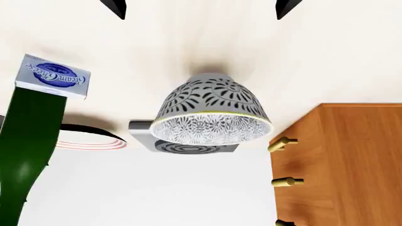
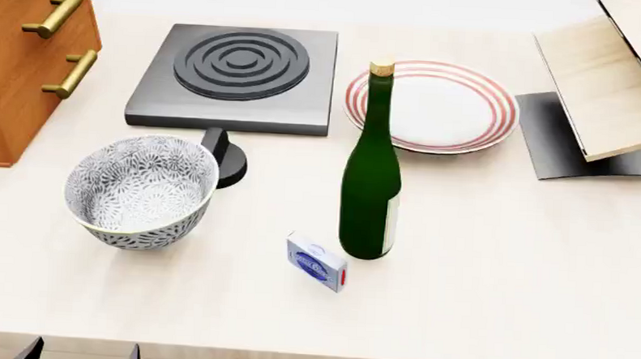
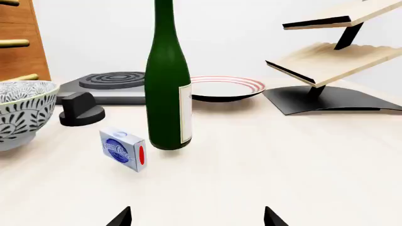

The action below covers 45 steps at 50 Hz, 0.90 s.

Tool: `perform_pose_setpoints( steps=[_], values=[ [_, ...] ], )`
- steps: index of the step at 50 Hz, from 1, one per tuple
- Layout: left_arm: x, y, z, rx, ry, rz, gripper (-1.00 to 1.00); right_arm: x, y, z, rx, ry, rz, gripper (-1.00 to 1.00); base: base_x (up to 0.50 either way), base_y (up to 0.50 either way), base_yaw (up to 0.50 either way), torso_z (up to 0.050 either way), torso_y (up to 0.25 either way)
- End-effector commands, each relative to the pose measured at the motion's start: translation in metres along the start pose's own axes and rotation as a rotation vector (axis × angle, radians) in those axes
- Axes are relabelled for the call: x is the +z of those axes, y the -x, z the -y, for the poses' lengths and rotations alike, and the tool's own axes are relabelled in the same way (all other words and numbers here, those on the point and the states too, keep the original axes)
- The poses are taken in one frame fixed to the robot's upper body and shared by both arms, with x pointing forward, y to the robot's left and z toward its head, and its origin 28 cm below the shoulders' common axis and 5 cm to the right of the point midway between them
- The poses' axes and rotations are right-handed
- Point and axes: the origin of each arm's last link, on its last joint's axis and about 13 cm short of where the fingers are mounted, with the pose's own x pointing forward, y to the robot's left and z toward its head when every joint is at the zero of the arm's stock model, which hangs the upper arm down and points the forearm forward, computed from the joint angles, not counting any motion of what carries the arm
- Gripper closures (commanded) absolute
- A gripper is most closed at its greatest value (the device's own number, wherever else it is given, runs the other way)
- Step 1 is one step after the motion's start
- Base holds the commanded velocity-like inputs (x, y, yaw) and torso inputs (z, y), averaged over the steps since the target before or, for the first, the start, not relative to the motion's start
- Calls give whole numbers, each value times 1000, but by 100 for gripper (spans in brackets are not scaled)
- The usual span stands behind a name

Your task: Pick up the akita bowl and put it on the plate.

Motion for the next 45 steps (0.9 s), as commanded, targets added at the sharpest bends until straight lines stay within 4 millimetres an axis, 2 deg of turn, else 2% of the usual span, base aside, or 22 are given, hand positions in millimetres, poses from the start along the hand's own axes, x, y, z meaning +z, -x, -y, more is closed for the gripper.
perform_pose_setpoints(
  steps=[1, 17, 19, 24, 31, 38, 45],
  values=[
    [0, 0, 0, 0, 0, 0, -100, 0, 0, -1, 0, 0, 0, -100, 0, 0, 0, 0, 0],
    [17, 11, 2, -28, -20, 52, -100, 5, 3, 0, -6, -6, 21, -100, 0, 0, 0, 0, 0],
    [24, 14, 2, -26, -19, 79, -100, 10, 5, 0, -16, 9, 48, -100, 0, 0, 0, 0, 0],
    [63, 34, 1, 25, -23, 316, -100, 45, 28, 5, -53, 12, 196, -100, 0, 0, 0, 0, 0],
    [88, 51, -1, 31, -24, 420, -100, 69, 48, 5, -50, 7, 298, -100, 0, 0, 0, 0, 0],
    [103, 64, -2, 41, -17, 501, -100, 79, 58, 5, -45, -3, 342, -100, 0, 0, 0, 0, 0],
    [106, 65, -3, 44, -7, 528, -100, 84, 62, 6, -47, -12, 364, -100, 0, 0, 0, 0, 0]
  ],
)
